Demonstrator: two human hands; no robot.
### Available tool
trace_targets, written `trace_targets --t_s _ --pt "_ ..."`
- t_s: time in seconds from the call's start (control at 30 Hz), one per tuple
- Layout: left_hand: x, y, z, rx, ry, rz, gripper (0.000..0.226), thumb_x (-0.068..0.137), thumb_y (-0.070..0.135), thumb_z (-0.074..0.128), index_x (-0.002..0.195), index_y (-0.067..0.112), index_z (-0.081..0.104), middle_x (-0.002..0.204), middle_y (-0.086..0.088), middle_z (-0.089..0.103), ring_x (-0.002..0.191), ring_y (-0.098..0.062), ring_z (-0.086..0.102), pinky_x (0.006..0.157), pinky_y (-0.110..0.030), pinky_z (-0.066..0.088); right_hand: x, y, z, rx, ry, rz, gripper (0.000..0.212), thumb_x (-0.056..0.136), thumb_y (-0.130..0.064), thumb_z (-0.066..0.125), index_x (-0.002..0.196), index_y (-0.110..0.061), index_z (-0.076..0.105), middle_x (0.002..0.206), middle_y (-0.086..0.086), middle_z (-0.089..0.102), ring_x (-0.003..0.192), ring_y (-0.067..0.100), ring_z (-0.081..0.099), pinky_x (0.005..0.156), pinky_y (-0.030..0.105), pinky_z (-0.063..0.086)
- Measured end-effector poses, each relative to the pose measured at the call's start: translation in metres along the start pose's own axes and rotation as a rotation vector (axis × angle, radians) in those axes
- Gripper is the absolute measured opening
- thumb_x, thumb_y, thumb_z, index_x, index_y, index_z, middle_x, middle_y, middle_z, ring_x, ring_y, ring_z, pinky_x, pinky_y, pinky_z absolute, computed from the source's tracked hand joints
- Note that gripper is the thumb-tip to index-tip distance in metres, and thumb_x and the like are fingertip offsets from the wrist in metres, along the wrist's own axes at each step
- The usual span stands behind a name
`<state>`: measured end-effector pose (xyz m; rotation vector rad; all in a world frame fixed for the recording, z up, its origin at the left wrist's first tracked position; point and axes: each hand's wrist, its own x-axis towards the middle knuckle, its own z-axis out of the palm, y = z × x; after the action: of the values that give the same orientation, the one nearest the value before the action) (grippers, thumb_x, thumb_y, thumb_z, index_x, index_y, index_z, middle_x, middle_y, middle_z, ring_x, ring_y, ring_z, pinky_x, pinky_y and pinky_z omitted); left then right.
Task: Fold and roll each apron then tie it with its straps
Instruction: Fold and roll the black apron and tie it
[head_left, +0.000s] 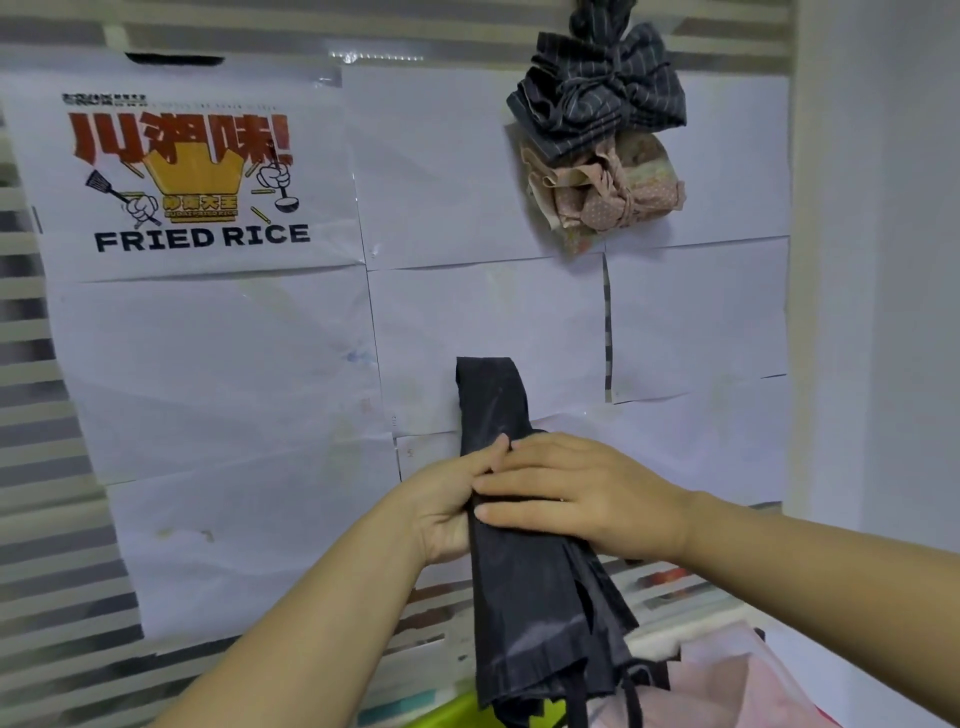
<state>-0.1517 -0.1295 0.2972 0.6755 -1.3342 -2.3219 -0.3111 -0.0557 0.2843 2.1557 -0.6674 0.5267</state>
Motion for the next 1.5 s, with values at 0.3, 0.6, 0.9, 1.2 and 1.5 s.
trace_targets --t_s 0.3,0.6,0.9,1.2,1.5 --pt "0.018 0.002 0.006 -0.089 0.152 0.254 0.041 0.086 0.03 0.064 0.109 -0.004 0.067 0.097 -0.021 0.07 0.075 -0.028 0.071 0.065 -0.038 0.06 -0.004 -0.009 -0.009 0.428 -0.028 0.507 0.016 0.09 -0.025 0.06 0.091 -0.011 0.069 0.092 -0.002 0.073 0.085 0.009 0.067 0.076 0.028 0.053" --pt "0.023 -0.003 0.01 0.214 0.148 0.551 0.03 0.096 0.017 0.053 0.119 0.001 0.061 0.109 -0.017 0.07 0.1 -0.029 0.068 0.077 -0.036 0.057 0.01 0.008 -0.011 0.963 -0.035 1.07 0.027 0.093 -0.026 0.059 0.074 -0.008 0.067 0.07 -0.005 0.064 0.065 0.003 0.062 0.064 0.013 0.048" --pt "0.008 -0.002 0.009 0.18 -0.019 0.633 0.06 0.094 0.058 0.031 0.123 0.014 0.06 0.12 -0.011 0.067 0.113 -0.023 0.063 0.095 -0.037 0.051 0.011 0.011 -0.005 0.938 -0.129 1.249 0.051 0.081 -0.057 0.06 0.086 -0.007 0.067 0.08 0.005 0.069 0.073 0.014 0.067 0.076 0.024 0.054" --pt "0.016 -0.013 -0.001 0.49 0.059 0.745 0.097 0.066 0.065 0.073 0.143 0.02 0.035 0.129 0.0 0.061 0.12 -0.014 0.057 0.104 -0.037 0.044 0.015 0.006 -0.008 0.898 -0.209 1.308 0.076 0.068 -0.083 0.046 0.076 -0.009 0.06 0.068 0.003 0.054 0.066 0.015 0.055 0.066 0.026 0.044" --pt "0.003 -0.01 0.01 0.555 0.238 0.816 0.034 0.089 0.044 0.052 0.117 0.028 0.062 0.108 0.01 0.071 0.101 -0.005 0.066 0.09 -0.027 0.05 0.021 0.008 -0.023 0.845 0.171 1.159 0.036 0.087 -0.045 0.062 0.07 -0.014 0.059 0.068 0.008 0.057 0.06 0.021 0.053 0.061 0.034 0.046"
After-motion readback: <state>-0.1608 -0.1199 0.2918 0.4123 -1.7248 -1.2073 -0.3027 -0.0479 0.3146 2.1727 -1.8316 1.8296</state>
